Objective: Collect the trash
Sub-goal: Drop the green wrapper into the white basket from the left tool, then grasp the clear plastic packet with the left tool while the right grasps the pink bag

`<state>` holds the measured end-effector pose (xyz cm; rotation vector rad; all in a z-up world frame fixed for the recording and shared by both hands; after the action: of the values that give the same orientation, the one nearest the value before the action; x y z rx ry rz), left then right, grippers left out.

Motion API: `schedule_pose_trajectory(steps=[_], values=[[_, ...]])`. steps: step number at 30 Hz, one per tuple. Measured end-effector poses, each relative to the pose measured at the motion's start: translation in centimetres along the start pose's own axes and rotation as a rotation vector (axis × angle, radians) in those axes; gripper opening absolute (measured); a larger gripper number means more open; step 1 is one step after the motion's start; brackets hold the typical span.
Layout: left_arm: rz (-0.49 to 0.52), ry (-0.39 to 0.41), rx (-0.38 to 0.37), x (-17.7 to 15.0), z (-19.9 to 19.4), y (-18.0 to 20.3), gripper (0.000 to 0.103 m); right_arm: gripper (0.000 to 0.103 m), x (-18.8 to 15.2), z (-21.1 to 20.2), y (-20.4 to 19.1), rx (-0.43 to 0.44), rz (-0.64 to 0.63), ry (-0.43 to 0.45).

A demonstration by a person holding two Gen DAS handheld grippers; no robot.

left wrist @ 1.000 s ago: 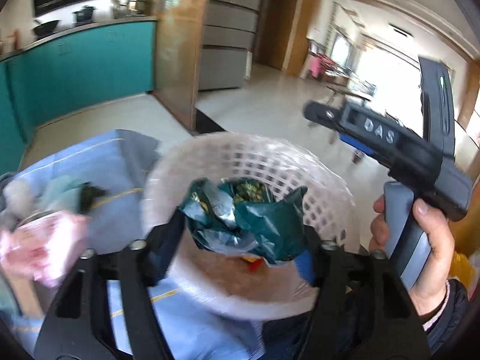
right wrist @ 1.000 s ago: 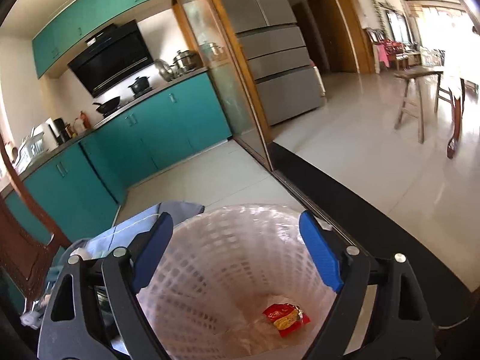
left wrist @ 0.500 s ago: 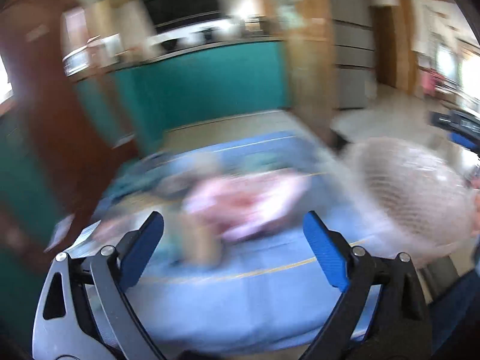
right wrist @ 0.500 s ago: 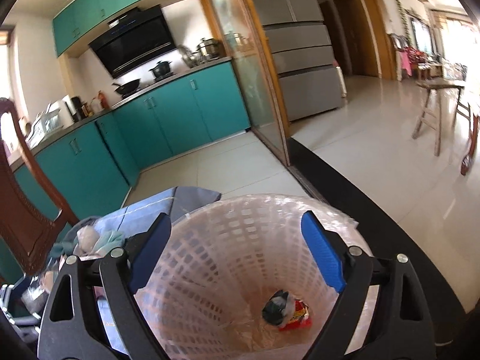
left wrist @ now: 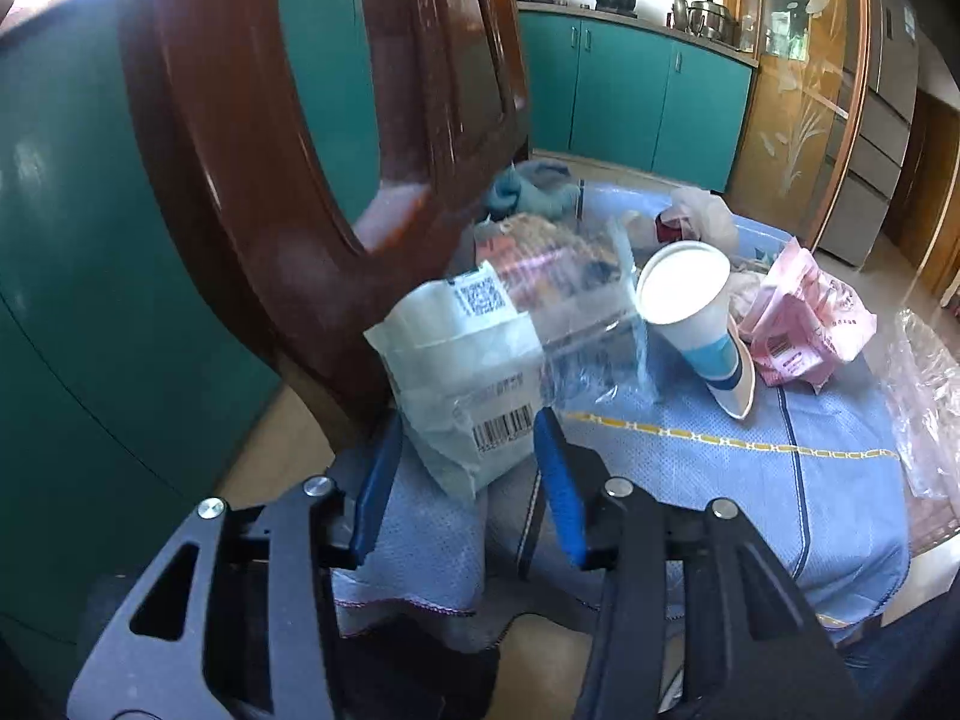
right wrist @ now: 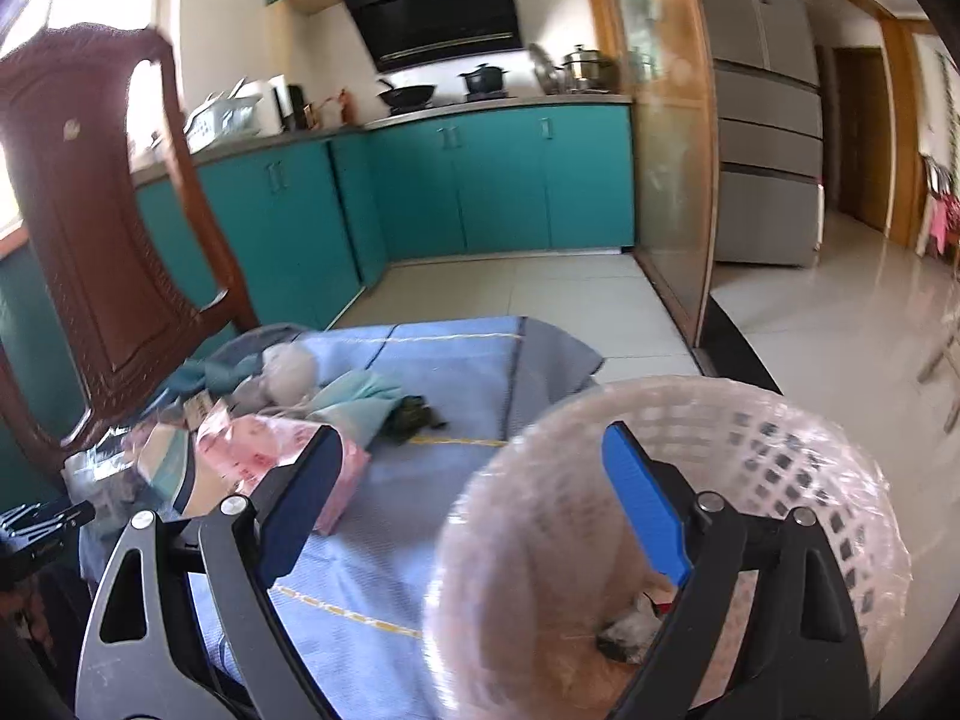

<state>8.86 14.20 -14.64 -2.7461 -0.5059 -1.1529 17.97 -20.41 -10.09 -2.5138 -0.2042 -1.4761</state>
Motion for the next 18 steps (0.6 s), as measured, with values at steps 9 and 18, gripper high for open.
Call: schedule_pose_trajectory(steps=[9, 18], values=[[0.019, -0.006, -0.188, 0.5, 0.3, 1.7, 0.011, 0.087, -0.5, 1.7, -3.1, 0.048, -0.062, -0.059], [0.203, -0.022, -0.381, -1.1, -1.4, 8.6, 0.042, 0.087, -0.8, 3.0, -5.9, 0.089, -0.108, -0.113]])
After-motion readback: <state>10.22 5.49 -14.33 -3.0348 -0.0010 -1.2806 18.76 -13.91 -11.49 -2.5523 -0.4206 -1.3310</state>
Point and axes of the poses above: each gripper's, at about its wrist camera, not at the fingertips, and z roughly the way its jaws point, y to its right, x to its top, the point moved 4 cm from there along z, roughly the way its jaws point, and after that the axes turned 1 degree about -z, right-handed, at the moved point
